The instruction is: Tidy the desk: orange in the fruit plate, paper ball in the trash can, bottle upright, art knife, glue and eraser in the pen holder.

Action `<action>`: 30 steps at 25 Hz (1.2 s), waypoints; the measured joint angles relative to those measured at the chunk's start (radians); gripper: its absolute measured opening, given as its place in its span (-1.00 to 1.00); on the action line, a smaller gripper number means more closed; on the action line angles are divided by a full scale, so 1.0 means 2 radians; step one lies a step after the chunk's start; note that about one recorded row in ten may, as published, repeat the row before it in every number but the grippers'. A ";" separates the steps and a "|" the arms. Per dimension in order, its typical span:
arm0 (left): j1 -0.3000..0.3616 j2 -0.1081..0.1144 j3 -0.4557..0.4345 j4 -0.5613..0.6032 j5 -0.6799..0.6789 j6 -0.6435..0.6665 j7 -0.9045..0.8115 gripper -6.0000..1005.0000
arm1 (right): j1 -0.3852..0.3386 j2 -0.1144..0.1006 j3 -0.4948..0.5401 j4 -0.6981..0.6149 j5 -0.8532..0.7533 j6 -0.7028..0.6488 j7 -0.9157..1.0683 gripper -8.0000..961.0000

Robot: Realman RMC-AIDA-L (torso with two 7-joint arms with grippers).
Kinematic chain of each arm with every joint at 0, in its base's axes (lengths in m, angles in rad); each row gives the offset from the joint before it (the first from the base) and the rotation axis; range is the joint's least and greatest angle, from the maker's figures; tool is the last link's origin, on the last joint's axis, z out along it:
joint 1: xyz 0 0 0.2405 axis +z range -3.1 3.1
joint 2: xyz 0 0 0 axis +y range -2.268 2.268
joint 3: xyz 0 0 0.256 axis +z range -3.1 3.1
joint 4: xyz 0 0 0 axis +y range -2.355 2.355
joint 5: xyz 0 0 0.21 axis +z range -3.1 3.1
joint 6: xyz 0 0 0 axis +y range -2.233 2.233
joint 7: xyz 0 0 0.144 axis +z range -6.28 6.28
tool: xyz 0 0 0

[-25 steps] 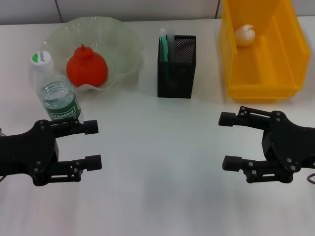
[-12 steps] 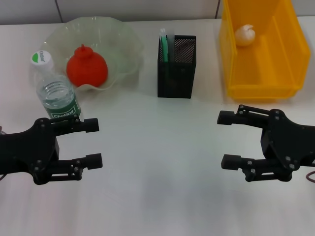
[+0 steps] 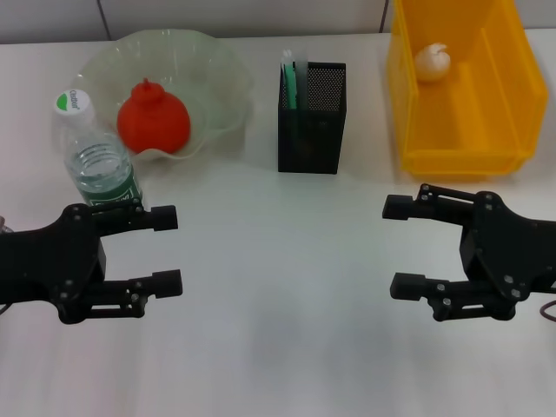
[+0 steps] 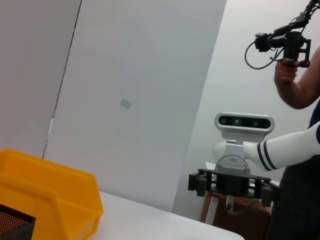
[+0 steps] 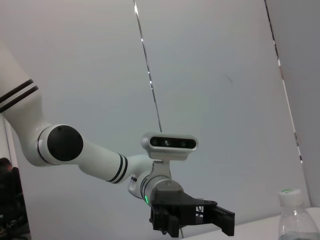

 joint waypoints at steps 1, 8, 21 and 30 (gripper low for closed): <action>-0.001 0.000 0.000 0.002 0.000 0.001 -0.001 0.59 | 0.000 0.000 0.000 0.000 0.000 0.000 0.000 0.74; -0.003 0.000 0.000 0.007 0.000 0.004 -0.007 0.59 | 0.006 0.000 -0.001 -0.002 0.000 -0.001 0.002 0.75; -0.007 -0.001 0.001 0.008 0.000 0.006 -0.010 0.59 | 0.008 0.000 -0.001 -0.004 0.000 0.000 0.005 0.74; -0.007 -0.002 0.001 0.008 0.000 0.007 -0.011 0.59 | 0.010 0.000 -0.001 -0.004 0.000 0.000 0.005 0.74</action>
